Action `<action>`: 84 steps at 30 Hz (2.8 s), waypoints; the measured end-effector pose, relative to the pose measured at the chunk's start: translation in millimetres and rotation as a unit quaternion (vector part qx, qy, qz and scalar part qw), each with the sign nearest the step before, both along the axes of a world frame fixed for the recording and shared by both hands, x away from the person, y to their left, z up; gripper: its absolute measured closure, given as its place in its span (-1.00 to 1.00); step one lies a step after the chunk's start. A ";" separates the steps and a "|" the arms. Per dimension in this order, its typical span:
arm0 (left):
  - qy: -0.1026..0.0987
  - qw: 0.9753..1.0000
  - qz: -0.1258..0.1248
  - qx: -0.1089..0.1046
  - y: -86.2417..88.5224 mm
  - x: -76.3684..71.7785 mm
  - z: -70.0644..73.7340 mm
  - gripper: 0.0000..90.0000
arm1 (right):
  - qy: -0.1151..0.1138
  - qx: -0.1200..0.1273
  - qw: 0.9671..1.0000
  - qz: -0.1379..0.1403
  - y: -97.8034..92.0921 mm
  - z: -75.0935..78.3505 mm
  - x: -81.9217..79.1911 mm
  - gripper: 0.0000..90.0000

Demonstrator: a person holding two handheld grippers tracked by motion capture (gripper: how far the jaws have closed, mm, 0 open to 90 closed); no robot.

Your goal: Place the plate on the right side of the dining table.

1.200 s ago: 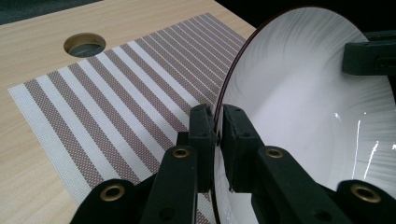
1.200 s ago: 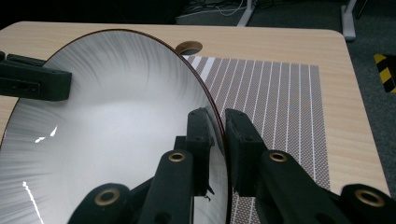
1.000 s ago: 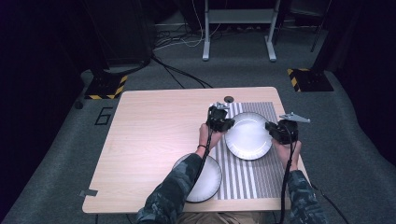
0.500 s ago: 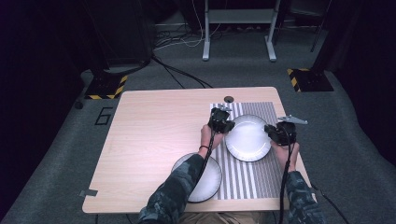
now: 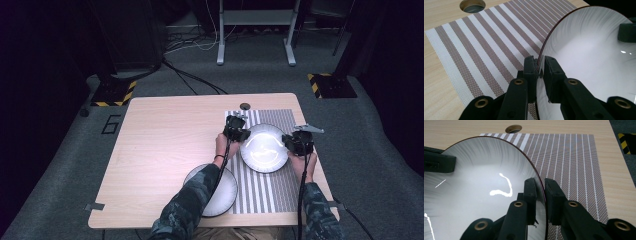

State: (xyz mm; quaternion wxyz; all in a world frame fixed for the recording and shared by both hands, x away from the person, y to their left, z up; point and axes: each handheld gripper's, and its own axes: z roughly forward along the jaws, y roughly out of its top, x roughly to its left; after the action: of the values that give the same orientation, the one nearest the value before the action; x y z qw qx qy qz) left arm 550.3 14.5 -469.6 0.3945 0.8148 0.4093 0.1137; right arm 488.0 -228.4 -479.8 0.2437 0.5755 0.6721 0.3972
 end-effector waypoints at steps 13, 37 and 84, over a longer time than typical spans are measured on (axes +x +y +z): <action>0.006 1.000 0.011 0.008 -4.3 7.4 -6.7 0.76 | 0.009 0.006 1.000 -0.009 -0.5 -3.6 6.0 0.80; 0.021 0.999 0.041 0.003 -6.2 13.7 -16.1 0.76 | 0.020 0.015 0.999 -0.022 0.1 -7.9 14.4 0.82; 0.037 0.999 0.031 -0.016 6.2 5.9 1.2 -0.53 | 0.054 0.029 0.998 0.002 -0.7 -5.5 8.7 -0.66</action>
State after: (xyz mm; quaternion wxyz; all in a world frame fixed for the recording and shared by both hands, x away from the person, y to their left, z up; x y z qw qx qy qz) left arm 556.2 20.7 -468.4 0.3889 0.7987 0.4505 0.0894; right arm 496.6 -229.2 -485.3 0.1893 0.6017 0.6735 0.3854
